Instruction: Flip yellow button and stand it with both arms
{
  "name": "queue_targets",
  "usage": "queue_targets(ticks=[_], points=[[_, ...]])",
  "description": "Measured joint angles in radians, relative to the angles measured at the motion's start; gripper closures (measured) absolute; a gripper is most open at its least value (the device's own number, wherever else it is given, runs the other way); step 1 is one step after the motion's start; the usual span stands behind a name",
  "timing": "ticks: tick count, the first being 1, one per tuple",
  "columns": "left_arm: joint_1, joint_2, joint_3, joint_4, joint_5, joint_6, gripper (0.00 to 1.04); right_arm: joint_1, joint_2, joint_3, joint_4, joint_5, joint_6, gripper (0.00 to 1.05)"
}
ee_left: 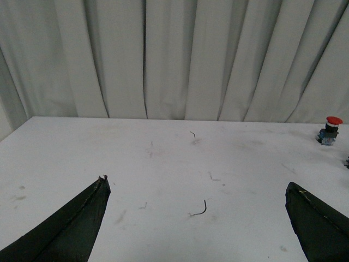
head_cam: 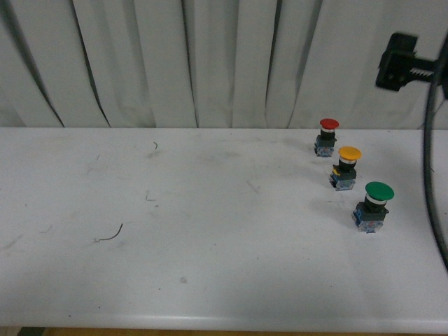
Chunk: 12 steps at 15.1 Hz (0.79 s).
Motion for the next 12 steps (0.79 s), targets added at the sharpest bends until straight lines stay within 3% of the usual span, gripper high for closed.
queue_targets(ticks=[2,4,7,9,12], points=[[0.0,0.0,0.0,0.0,0.0,0.0,0.07,-0.023,-0.231,-0.154,-0.003,-0.12,0.11,0.06],[0.0,0.0,0.0,0.0,0.0,0.0,0.07,-0.018,-0.501,-0.273,-0.016,-0.165,0.166,0.09],[0.0,0.0,0.0,0.0,0.0,0.0,0.07,0.02,-0.849,-0.446,-0.197,0.013,-0.074,0.36],[0.0,0.0,0.0,0.0,0.0,0.0,0.07,0.029,-1.066,-0.59,-0.257,0.027,-0.163,0.55],[0.0,0.0,0.0,0.0,0.0,0.0,0.07,-0.006,-1.225,-0.736,-0.202,0.005,-0.206,0.84]])
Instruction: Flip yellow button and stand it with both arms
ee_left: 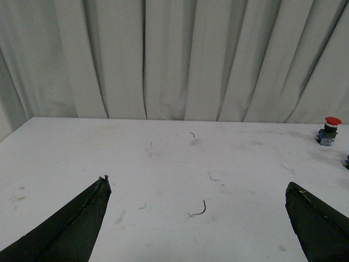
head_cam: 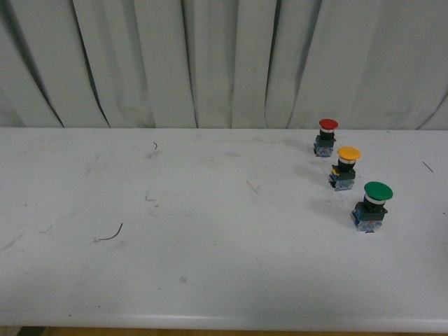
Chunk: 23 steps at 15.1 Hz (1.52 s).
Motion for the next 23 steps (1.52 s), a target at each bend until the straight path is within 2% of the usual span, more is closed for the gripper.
queue_targets(ticks=[1,2,10,23], points=[[0.0,0.0,0.0,0.0,0.0,0.0,0.07,-0.044,-0.023,-0.037,0.008,-0.058,-0.009,0.93],[0.0,0.0,0.0,0.0,-0.001,0.0,0.07,-0.063,-0.035,-0.072,0.011,-0.061,-0.011,1.03],[0.0,0.0,0.0,0.0,0.0,0.0,0.07,-0.063,-0.22,-0.259,0.005,-0.066,-0.017,1.03],[0.0,0.0,0.0,0.0,0.0,0.0,0.07,-0.063,-0.499,-0.365,-0.145,-0.066,-0.017,1.03]])
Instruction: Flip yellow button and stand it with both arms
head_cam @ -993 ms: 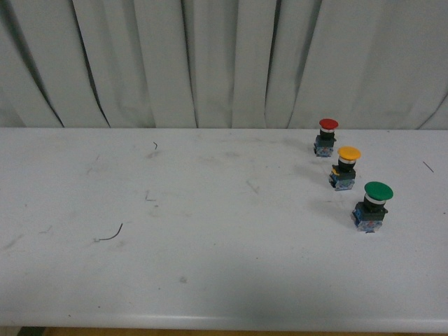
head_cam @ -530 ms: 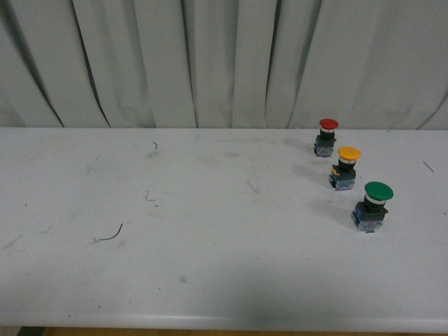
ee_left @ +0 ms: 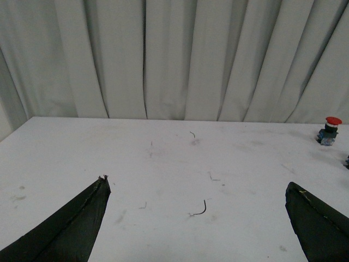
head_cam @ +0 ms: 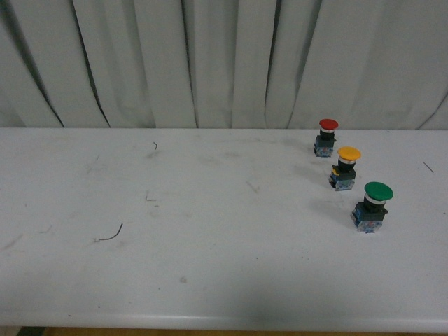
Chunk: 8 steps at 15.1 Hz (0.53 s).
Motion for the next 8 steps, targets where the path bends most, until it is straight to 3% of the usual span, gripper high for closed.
queue_targets(ticks=[2,3,8], points=[[0.0,0.0,0.0,0.0,0.0,0.0,0.07,0.0,-0.031,0.0,-0.041,0.0,0.0,1.03],[0.0,0.0,0.0,0.0,0.0,0.0,0.07,0.0,-0.136,0.001,-0.196,-0.001,0.0,1.03],[0.0,0.0,0.0,0.001,-0.001,0.0,0.07,0.0,-0.191,0.0,-0.202,-0.002,0.0,1.03]])
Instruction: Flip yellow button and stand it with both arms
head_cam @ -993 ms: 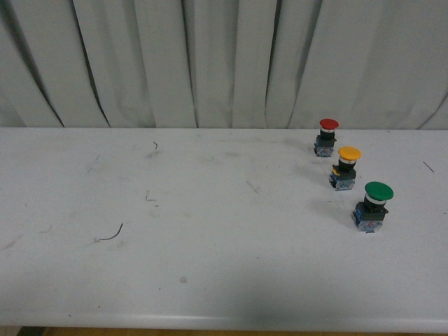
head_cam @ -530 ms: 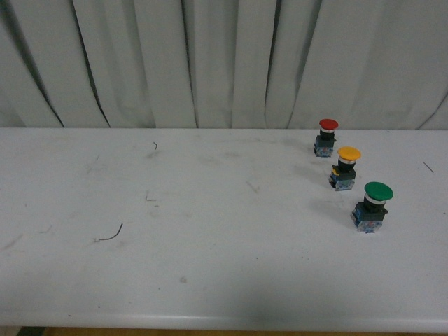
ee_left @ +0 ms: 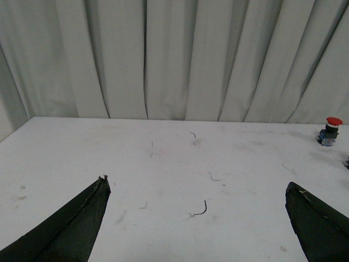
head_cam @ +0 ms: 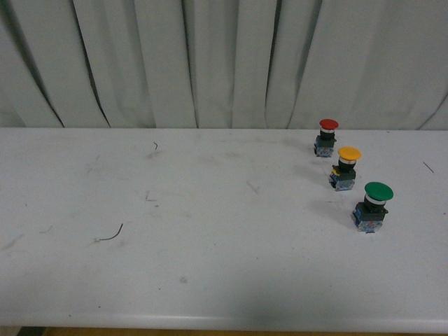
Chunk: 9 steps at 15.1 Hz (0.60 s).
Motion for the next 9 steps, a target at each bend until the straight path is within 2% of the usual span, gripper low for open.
queue_targets(ticks=[2,3,6,9], points=[[0.0,0.0,0.0,0.0,0.0,0.0,0.07,0.0,0.0,0.0,0.0,0.0,0.0,1.03],[0.0,0.0,0.0,0.0,0.0,0.0,0.07,0.0,0.0,0.0,0.0,0.0,-0.001,0.98],[0.0,0.0,0.0,0.0,0.0,0.0,0.07,0.0,0.0,0.0,0.0,0.0,-0.001,0.6],[0.0,0.0,0.0,0.0,0.0,0.0,0.07,0.0,0.0,0.0,0.0,0.0,-0.001,0.49]])
